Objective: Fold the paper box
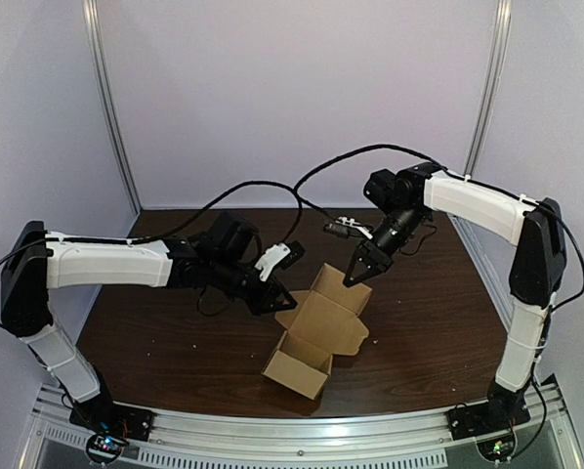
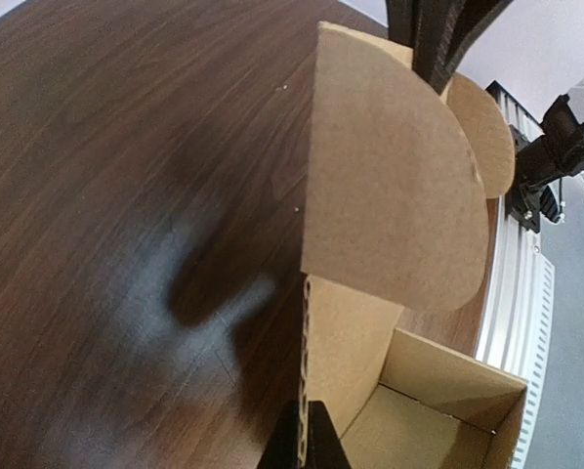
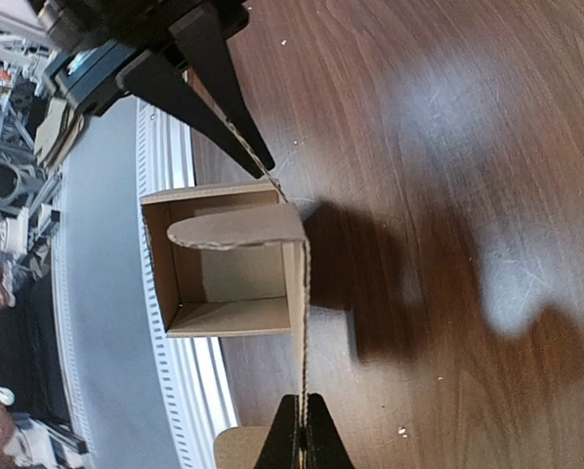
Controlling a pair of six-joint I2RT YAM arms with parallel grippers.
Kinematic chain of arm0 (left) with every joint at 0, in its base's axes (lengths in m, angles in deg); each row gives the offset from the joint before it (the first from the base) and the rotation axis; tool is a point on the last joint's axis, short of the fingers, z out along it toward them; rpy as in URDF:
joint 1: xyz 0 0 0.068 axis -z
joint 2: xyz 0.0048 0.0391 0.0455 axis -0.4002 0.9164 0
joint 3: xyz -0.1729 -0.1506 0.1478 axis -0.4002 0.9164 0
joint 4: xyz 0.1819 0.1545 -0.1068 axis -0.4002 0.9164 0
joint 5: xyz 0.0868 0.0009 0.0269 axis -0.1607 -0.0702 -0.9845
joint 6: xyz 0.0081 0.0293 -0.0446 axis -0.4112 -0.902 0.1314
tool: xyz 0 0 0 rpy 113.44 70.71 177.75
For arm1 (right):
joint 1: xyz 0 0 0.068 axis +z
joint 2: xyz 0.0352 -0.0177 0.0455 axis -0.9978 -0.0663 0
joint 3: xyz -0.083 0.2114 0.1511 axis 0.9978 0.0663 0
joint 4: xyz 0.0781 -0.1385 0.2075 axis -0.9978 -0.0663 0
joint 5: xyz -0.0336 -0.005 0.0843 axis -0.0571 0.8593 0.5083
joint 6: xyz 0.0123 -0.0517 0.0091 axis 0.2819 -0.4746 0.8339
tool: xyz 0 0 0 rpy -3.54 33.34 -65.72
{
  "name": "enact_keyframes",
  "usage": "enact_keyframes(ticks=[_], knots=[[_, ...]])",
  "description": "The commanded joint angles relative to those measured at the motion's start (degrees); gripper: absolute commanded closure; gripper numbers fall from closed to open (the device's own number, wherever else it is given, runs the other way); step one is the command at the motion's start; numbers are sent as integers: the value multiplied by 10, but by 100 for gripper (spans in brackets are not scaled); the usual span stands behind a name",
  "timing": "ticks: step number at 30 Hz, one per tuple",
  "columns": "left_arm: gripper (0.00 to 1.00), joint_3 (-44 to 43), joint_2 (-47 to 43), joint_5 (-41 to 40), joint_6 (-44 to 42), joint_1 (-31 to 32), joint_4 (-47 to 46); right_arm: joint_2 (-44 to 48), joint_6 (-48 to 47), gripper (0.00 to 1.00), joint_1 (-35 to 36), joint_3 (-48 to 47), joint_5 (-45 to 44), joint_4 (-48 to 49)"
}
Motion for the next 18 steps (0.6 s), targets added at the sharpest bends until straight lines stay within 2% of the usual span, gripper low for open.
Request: enact_keyframes(ticks=[1,6,9,12,15,18], knots=[[98,-30,10,-54,60,0,-73,-10,92,100,1,23,-12,-16],[93,-33,37,-26,106,17,-135,-12,106,100,1,19,-9,-3],[80,-51,55,6,116,22,-151,-13,96,100,-1,17,-19,-7],[68,-73,32,-5,86,21,-88,-4,74,100,-9,19,-21,-17],[55,-82,-22,-90,25,14,4,18,44,100,-13,27,-28,-23],[44,-61,-79,-142,-4,-20,52,42,2,100,-13,35,-24,-35]])
